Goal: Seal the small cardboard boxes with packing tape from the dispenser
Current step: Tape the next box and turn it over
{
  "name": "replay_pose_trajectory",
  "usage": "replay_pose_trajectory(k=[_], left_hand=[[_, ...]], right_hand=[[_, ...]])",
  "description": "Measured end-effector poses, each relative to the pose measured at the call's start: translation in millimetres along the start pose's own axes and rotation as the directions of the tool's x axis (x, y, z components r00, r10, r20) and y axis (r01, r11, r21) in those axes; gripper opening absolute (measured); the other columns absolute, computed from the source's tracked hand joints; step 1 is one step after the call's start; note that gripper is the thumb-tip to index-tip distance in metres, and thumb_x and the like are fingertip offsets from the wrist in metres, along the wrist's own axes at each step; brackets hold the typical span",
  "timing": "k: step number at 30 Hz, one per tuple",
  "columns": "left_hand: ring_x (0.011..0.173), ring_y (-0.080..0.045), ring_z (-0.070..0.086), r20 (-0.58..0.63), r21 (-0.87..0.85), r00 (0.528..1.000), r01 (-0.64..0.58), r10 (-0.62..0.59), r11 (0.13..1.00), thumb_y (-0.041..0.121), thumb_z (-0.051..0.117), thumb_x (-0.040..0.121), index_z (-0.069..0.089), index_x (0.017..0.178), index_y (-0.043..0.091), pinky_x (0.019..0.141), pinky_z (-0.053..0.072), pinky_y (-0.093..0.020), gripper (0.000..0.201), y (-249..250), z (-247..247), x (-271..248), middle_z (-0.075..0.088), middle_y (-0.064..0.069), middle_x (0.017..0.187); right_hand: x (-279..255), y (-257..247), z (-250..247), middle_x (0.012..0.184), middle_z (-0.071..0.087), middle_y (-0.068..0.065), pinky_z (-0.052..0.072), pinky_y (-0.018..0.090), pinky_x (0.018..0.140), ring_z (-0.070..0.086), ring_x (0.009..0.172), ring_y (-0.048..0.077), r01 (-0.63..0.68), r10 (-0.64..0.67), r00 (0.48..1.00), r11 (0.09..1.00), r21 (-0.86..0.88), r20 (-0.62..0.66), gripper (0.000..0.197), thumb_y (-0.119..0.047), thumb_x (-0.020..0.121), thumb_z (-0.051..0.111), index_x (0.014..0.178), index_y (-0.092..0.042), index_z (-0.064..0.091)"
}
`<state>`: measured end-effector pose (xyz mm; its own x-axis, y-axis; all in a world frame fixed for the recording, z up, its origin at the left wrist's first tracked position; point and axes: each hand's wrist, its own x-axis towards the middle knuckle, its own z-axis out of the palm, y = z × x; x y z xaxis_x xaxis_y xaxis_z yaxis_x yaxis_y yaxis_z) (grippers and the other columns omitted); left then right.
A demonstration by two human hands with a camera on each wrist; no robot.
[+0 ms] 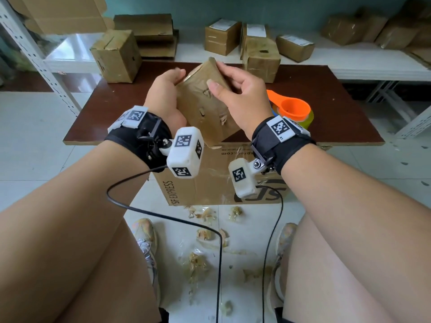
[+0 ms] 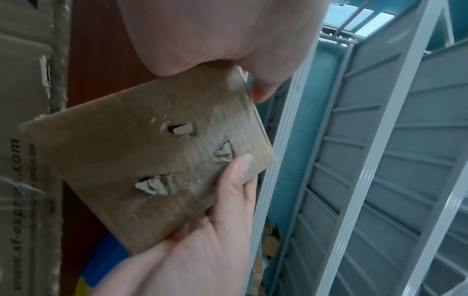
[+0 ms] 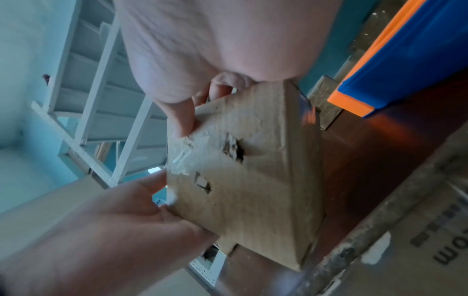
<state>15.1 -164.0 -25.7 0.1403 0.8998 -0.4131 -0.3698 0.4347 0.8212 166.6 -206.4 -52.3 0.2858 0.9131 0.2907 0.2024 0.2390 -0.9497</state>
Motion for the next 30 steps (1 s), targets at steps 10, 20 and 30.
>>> replay_pose_trajectory(k=[10, 20, 30], left_hand=[[0.090, -0.004, 0.077, 0.033, 0.352, 0.890, -0.436, 0.454, 0.828, 0.056, 0.083, 0.087, 0.063, 0.130, 0.015, 0.080, 0.064, -0.027, 0.063, -23, -5, 12, 0.076, 0.003, 0.107], [0.102, -0.015, 0.076, 0.094, 0.279, 0.883, -0.466, 0.459, 0.839, 0.049, 0.075, 0.096, 0.056, 0.125, 0.017, 0.085, 0.066, -0.036, 0.047, -20, 2, 12, 0.071, -0.006, 0.120], [0.082, -0.007, 0.071, 0.021, 0.362, 0.797, -0.569, 0.603, 0.739, 0.060, 0.076, 0.090, 0.064, 0.111, 0.019, 0.084, 0.065, -0.039, 0.048, -23, 2, 6, 0.072, 0.005, 0.096]], right_hand=[[3, -4, -9, 0.119, 0.079, -0.001, 0.058, 0.040, 0.103, 0.075, 0.111, 0.015, -0.229, 0.218, 0.973, 0.954, 0.192, 0.076, 0.043, -0.028, 0.097, 0.078, 0.138, -0.020, 0.069], [-4, -11, -14, 0.120, 0.077, -0.012, 0.061, 0.033, 0.096, 0.073, 0.108, 0.003, -0.117, 0.121, 0.986, 0.992, -0.039, 0.111, 0.043, -0.043, 0.096, 0.075, 0.137, -0.035, 0.066], [2, -13, -23, 0.129, 0.075, 0.000, 0.060, 0.045, 0.100, 0.072, 0.118, 0.019, -0.121, 0.113, 0.954, 0.993, 0.012, 0.277, 0.045, -0.023, 0.107, 0.062, 0.151, -0.021, 0.056]])
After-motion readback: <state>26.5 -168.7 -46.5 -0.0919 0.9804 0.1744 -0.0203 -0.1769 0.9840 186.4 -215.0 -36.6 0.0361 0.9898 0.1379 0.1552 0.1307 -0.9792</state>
